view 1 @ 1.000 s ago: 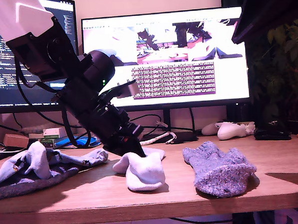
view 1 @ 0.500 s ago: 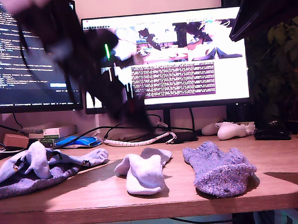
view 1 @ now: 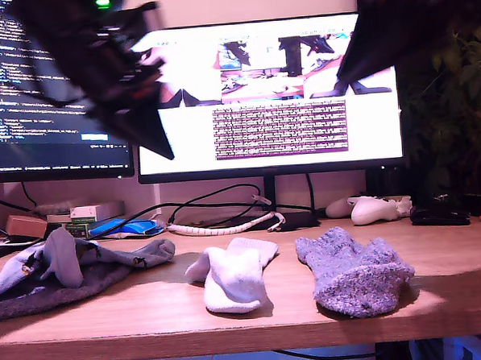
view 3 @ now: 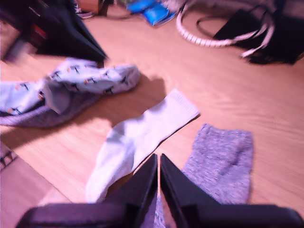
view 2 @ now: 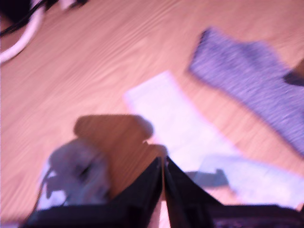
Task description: Pair up the socks based on colour and pattern, by placing them on top of one another
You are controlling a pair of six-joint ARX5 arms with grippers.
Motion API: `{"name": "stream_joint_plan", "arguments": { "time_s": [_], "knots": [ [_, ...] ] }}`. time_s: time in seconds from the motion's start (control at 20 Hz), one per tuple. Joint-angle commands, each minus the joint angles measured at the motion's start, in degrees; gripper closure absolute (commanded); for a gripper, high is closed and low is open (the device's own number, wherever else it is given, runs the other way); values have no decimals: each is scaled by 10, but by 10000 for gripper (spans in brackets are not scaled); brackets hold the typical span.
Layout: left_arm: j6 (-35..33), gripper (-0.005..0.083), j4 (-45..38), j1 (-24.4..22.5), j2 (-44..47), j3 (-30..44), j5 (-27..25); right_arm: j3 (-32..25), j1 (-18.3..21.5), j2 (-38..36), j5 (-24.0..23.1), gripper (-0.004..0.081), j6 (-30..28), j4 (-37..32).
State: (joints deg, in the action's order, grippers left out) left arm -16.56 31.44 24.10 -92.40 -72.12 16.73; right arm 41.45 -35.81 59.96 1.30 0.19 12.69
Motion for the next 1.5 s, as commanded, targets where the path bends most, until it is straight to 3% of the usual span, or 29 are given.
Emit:
{"name": "stream_joint_plan", "arguments": {
  "time_s": [0.0,0.45,0.85,0.95,1.05,1.1,1.3,1.45],
  "knots": [
    [2,793,5,-12,29,42,-9,-2,11,21,13,781,-5,-17],
    [18,793,42,-90,208,213,-57,-2,71,87,110,781,-32,-63],
    [37,780,122,-109,218,224,-76,-2,77,152,189,781,-30,-101],
    [38,681,143,-109,213,224,-121,-2,77,156,194,781,-30,-101],
    [53,480,156,-109,209,224,-173,-2,77,156,196,781,-30,-103],
    [85,434,160,-112,206,224,-185,-2,77,156,198,781,-29,-102],
    [187,430,184,-144,186,224,-187,-2,77,156,198,781,-26,-101],
    [218,428,187,-156,185,224,-185,-2,77,156,199,781,-26,-101]
  ]
}}
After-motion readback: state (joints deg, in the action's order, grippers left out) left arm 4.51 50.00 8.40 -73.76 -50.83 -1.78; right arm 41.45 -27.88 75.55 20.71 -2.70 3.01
